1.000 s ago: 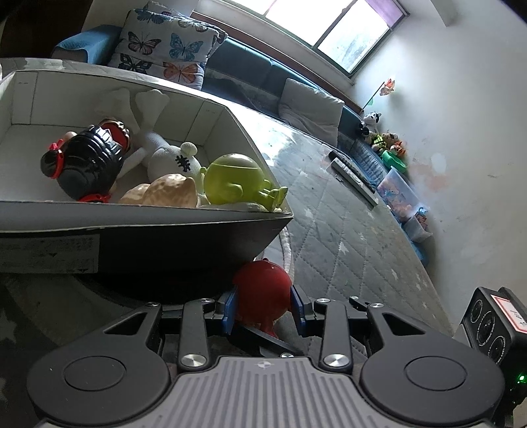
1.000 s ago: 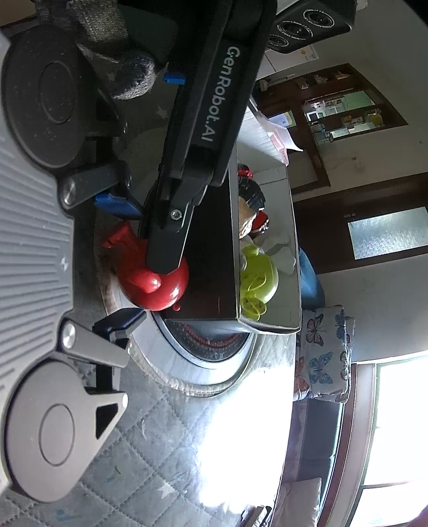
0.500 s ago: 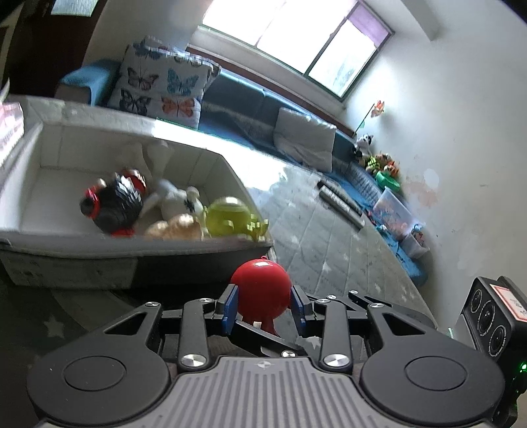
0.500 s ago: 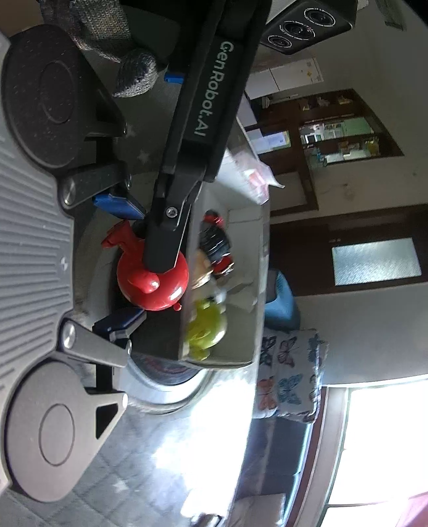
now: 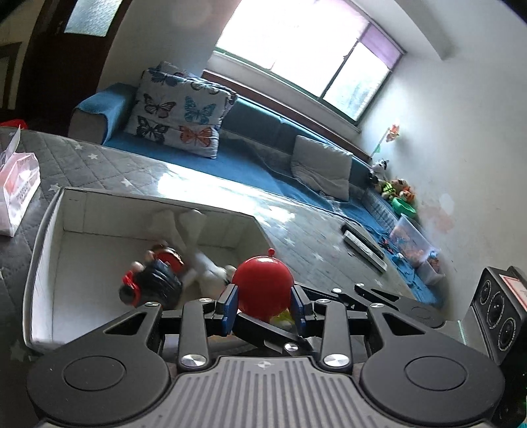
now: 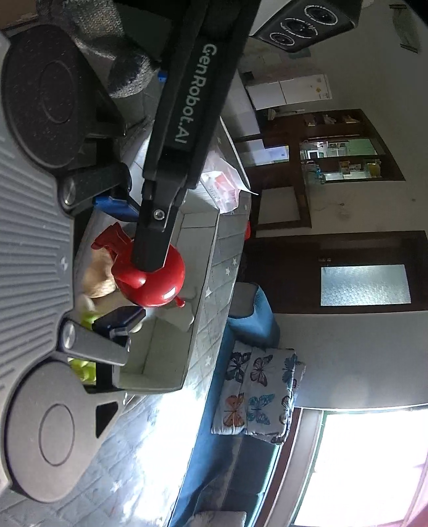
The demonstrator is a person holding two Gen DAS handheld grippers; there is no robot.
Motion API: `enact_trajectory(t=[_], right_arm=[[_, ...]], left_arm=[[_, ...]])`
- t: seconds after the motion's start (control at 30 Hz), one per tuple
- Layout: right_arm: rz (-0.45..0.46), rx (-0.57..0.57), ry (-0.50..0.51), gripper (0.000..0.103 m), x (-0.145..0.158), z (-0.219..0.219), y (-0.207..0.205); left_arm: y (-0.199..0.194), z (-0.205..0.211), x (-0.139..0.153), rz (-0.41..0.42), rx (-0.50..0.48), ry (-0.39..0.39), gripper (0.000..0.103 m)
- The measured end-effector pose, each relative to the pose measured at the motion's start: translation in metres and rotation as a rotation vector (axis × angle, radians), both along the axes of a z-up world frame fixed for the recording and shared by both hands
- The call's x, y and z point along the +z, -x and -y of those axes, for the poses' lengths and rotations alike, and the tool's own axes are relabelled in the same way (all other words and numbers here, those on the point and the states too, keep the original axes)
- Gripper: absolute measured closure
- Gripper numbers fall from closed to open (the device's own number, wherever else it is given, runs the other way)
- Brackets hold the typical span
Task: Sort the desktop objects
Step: 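Lower the red figure into the box and open the left gripper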
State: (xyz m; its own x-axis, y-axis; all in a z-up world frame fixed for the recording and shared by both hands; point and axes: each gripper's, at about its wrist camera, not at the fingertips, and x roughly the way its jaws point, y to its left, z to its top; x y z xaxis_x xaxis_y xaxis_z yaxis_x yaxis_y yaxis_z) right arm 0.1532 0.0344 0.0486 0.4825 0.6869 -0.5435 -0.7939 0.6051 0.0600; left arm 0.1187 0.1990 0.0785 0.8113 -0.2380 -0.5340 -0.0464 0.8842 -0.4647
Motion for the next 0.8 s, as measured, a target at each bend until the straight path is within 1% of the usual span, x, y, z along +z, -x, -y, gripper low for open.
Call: enact_trajectory(t=[0.2,0.37,0.53,0.8], right_arm=[[-0.019,0.018,0.025,0.046,-0.003,-0.027,-0.028],[-0.047,0.028,0.066,0.046,-0.020,-0.040,-0.042],[-0.060,0.029,0.087,0.046,-0.030,-0.046,-0.047],[-0.060,0.031,0.094,0.045,-0.032,-0.047,-0.046]], left_arm=[[-0.028,-0.023,-0.017,-0.047,0.026,0.040,0.066],[-0.041,-0.033,-0.035,-0.084,0.031,0.061,0.066],[-0.046,-0.038,-0.045,-0.097,0.032,0.082,0.066],[-0.046,-0.042,-0.048,-0.109,0.041,0.082,0.066]])
